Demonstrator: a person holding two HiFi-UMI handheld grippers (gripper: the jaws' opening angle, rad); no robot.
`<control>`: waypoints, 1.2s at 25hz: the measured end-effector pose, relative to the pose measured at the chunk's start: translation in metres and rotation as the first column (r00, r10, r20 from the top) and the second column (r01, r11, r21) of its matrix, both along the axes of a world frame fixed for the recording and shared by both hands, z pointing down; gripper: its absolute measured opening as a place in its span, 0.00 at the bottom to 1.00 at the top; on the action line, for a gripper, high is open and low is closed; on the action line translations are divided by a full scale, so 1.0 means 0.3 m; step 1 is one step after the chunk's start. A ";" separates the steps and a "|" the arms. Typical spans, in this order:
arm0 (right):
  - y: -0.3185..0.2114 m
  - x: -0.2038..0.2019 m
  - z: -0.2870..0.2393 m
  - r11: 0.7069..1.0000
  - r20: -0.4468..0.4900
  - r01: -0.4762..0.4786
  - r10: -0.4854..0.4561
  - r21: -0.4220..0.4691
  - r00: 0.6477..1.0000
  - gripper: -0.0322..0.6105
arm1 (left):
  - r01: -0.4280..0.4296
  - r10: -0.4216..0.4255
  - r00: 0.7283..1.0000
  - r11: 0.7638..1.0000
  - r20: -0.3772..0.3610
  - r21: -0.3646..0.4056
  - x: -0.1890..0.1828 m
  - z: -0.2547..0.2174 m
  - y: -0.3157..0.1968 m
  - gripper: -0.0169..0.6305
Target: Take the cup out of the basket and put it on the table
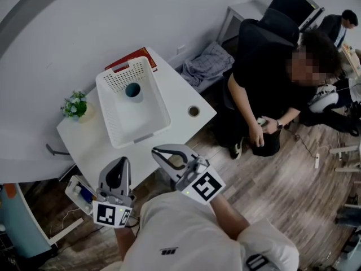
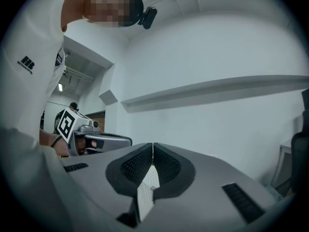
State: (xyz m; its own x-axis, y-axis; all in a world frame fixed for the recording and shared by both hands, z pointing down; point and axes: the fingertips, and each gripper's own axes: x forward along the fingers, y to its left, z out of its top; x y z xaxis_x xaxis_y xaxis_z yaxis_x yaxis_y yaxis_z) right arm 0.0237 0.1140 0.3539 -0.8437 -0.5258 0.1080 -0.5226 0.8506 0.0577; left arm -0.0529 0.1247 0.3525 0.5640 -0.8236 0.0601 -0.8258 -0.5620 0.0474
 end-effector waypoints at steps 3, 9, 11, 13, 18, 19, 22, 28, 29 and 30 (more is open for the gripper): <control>-0.035 -0.017 -0.003 1.000 0.020 -0.022 0.022 -0.003 1.000 0.07 | -0.017 0.017 1.000 1.000 -0.005 -0.002 -0.018 0.008 -0.038 0.04; -0.089 -0.034 0.013 0.999 0.012 -0.042 0.042 -0.015 0.999 0.07 | -0.044 0.044 0.999 0.999 -0.005 -0.011 -0.027 0.021 -0.092 0.04; -0.107 -0.049 0.021 0.999 0.000 -0.038 0.038 -0.018 0.999 0.07 | -0.046 0.046 0.999 0.999 0.000 -0.012 -0.038 0.023 -0.110 0.04; -0.128 -0.067 0.021 0.999 0.004 -0.038 0.038 -0.016 0.999 0.07 | -0.047 0.047 0.999 0.999 -0.003 -0.014 -0.053 0.029 -0.129 0.04; -0.186 -0.115 0.031 0.999 -0.007 -0.033 0.033 -0.022 0.999 0.07 | -0.044 0.044 0.999 0.999 -0.011 -0.023 -0.101 0.045 -0.184 0.04; -0.198 -0.123 0.035 0.999 -0.013 -0.034 0.034 -0.024 0.999 0.07 | -0.046 0.046 0.999 0.999 -0.012 -0.023 -0.109 0.047 -0.196 0.04; -0.235 -0.151 0.034 0.999 -0.010 -0.044 0.043 -0.023 0.999 0.07 | -0.058 0.057 0.998 0.998 -0.014 -0.023 -0.131 0.054 -0.232 0.04; -0.290 -0.197 0.056 0.996 -0.042 -0.076 0.074 -0.042 0.996 0.07 | -0.100 0.100 0.995 0.995 -0.029 -0.023 -0.165 0.071 -0.292 0.04; -0.296 -0.200 0.061 0.995 -0.049 -0.084 0.082 -0.045 0.995 0.07 | -0.107 0.106 0.994 0.994 -0.033 -0.029 -0.168 0.075 -0.299 0.04; -0.303 -0.202 0.066 0.995 -0.053 -0.093 0.090 -0.047 0.995 0.07 | -0.111 0.110 0.993 0.993 -0.038 -0.035 -0.172 0.080 -0.306 0.04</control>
